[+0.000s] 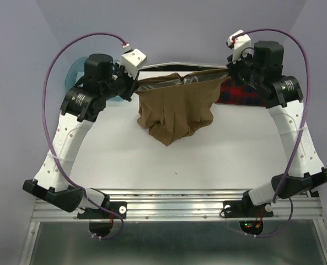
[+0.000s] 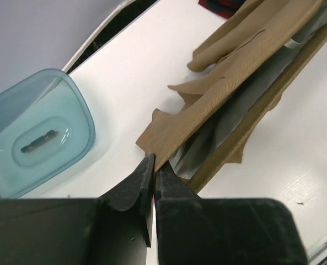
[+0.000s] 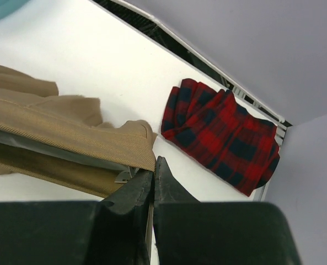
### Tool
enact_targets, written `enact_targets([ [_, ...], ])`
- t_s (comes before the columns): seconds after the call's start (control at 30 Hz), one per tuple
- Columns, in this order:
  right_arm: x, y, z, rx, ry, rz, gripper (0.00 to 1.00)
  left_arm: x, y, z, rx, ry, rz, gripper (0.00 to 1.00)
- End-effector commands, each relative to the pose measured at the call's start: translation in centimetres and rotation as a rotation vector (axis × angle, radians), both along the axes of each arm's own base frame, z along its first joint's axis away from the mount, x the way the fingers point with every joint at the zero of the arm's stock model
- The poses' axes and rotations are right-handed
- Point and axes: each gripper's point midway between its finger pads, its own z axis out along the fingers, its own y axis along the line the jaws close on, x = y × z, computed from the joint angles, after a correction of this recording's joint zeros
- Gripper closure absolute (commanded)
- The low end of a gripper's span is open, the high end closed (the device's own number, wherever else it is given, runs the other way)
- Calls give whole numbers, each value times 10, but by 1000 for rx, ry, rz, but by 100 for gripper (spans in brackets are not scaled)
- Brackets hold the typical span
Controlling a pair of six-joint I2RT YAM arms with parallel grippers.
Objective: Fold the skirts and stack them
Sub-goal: Flatten the skirt out
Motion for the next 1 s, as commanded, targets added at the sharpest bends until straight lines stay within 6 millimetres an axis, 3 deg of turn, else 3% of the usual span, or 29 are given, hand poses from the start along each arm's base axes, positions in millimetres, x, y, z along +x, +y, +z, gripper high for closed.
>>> enact_targets([
  [0.0, -31, -49, 66, -9, -166, -152, 99, -44, 35, 61, -57, -164, 44, 100],
  [0.13, -34, -48, 77, 8, -178, -151, 99, -52, 38, 79, -94, -200, 49, 100],
  [0.23, -22, -48, 66, -3, -151, -164, 99, -41, 37, 70, -79, -173, 69, 100],
  [0.33, 2, -49, 50, -24, -138, -192, 99, -19, 36, 52, -52, -137, 113, 100],
  [0.37, 15, -49, 37, -39, -117, -210, 99, -6, 34, 44, -44, -123, 130, 100],
  [0.47, 41, -48, 33, -46, -137, -234, 99, 20, 34, 39, -27, -120, 187, 100],
  [0.5, 49, -49, 32, -49, -142, -250, 99, 37, 28, 29, -14, -101, 191, 100],
  [0.57, 77, -45, 19, -52, -137, -266, 99, 57, 26, 25, -14, -95, 209, 100],
  [0.6, 86, -48, 28, -38, -163, -284, 99, 76, 20, 23, -17, -93, 216, 100],
  [0.63, 105, -44, 16, -32, -150, -289, 99, 88, 20, 41, -42, -133, 227, 100],
  [0.67, 115, -47, 18, -25, -162, -302, 99, 110, 15, 25, -30, -106, 237, 100],
  [0.7, 121, -47, 43, -2, -227, -309, 99, 122, 16, 29, -41, -120, 253, 100],
  [0.73, 130, -51, 55, 12, -271, -329, 99, 135, 18, 33, -54, -138, 270, 100],
  [0.77, 151, -49, 46, 9, -273, -337, 99, 149, 26, 43, -74, -167, 300, 100],
  [0.8, 159, -58, 55, 11, -310, -372, 99, 168, 27, 69, -119, -241, 314, 100],
  [0.83, 169, -66, 83, 40, -412, -400, 99, 177, 32, 83, -156, -278, 339, 100],
  [0.87, 163, -69, 110, 67, -487, -413, 99, 182, 36, 103, -187, -330, 351, 100],
  [0.9, 169, -70, 114, 75, -520, -427, 99, 185, 44, 138, -239, -437, 367, 100],
  [0.97, 170, -76, 141, 125, -644, -444, 99, 181, 51, 169, -268, -549, 378, 100],
])
